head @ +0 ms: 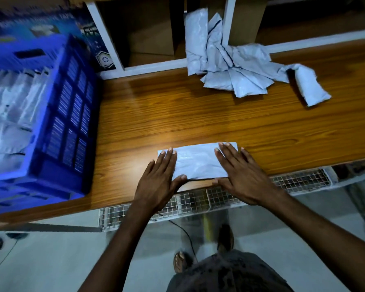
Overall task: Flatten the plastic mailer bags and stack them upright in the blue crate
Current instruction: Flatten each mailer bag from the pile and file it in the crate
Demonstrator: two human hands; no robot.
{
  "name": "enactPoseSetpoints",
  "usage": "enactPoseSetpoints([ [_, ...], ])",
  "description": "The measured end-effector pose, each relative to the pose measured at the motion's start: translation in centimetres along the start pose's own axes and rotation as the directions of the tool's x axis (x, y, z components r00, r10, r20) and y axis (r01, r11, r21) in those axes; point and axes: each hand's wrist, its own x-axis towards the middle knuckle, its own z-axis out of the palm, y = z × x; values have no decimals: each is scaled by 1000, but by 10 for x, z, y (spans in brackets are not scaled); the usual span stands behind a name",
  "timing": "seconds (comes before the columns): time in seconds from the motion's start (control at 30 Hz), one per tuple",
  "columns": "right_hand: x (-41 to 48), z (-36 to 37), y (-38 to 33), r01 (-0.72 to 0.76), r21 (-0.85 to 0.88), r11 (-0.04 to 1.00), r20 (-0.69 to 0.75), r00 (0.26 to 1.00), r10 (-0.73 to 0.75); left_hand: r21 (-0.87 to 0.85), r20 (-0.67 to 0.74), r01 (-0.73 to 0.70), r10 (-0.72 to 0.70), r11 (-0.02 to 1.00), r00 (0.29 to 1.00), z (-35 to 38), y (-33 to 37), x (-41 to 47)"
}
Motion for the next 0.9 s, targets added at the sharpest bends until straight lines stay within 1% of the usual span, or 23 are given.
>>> enactPoseSetpoints([
  [0.07,-20,2,-4,24,-33,999,26,999,-24,15,15,-29,29,999,999,0,5,-17],
  [0.13,-32,4,-7,16,-49,999,3,1000,-16,21,22,-50,50,999,999,1,11,-31],
  [0.17,-35,4,-9,3,-30,1000,-12,1000,-3,20,8,-66,66,998,998,1,12,-36],
  [0.23,-38,-4,-10,-4,52,999,-64,998,7,45,-103,-146,150,988,983,0,12,-42],
  [0.27,-39,-11,-10,8,107,994,-121,993,5,49,-177,-194,200,980,964,-3,12,-45],
  [0.3,-39,-20,-11,20,161,987,-175,985,8,17,-269,-226,223,974,937,-5,10,-47],
  [0.33,-39,-33,-10,23,206,978,-208,978,21,-56,-351,-235,201,970,915,-11,10,-49],
  [0.37,-38,-47,-10,10,248,969,-231,972,49,-151,-420,-225,143,963,896,-19,11,-49],
  [0.4,-35,-60,-8,-24,296,955,-244,965,100,-287,-463,-190,38,939,886,-30,14,-50],
  [0.43,-32,-71,-6,-66,358,931,-237,958,159,-455,-470,-142,-101,879,877,-42,17,-48],
  [0.47,-26,-80,-4,-89,434,897,-227,952,205,-605,-446,-102,-230,789,865,-50,18,-42],
  [0.5,-19,-85,0,-85,509,856,-227,947,229,-674,-440,-81,-311,734,842,-55,17,-34],
  [0.53,-10,-88,4,-71,578,813,-222,945,240,-677,-457,-77,-336,732,823,-56,14,-25],
  [0.57,-1,-87,8,-66,625,778,-212,945,250,-670,-462,-70,-341,739,819,-53,10,-16],
  [0.6,9,-85,13,-80,648,757,-193,945,266,-669,-448,-52,-347,741,824,-49,8,-9],
  [0.63,17,-81,17,-117,642,758,-167,943,287,-652,-432,-19,-352,758,830,-43,5,-2],
  [0.67,25,-75,19,-161,580,798,-153,941,301,-599,-438,20,-349,800,829,-36,2,4],
  [0.73,36,-56,12,-176,343,923,-224,939,262,-434,-476,79,-303,897,826,-23,3,12],
  [0.77,41,-46,4,-157,262,952,-256,940,225,-368,-484,78,-263,926,835,-19,10,16],
  [0.8,46,-38,-7,-134,226,965,-247,950,190,-319,-478,50,-207,946,853,-17,19,21],
  [0.83,51,-28,-18,-116,203,972,-187,970,155,-264,-450,16,-138,964,882,-11,28,26],
  [0.9,54,-10,-34,-113,123,986,-65,990,122,-164,-326,-12,-43,986,945,4,43,32],
])
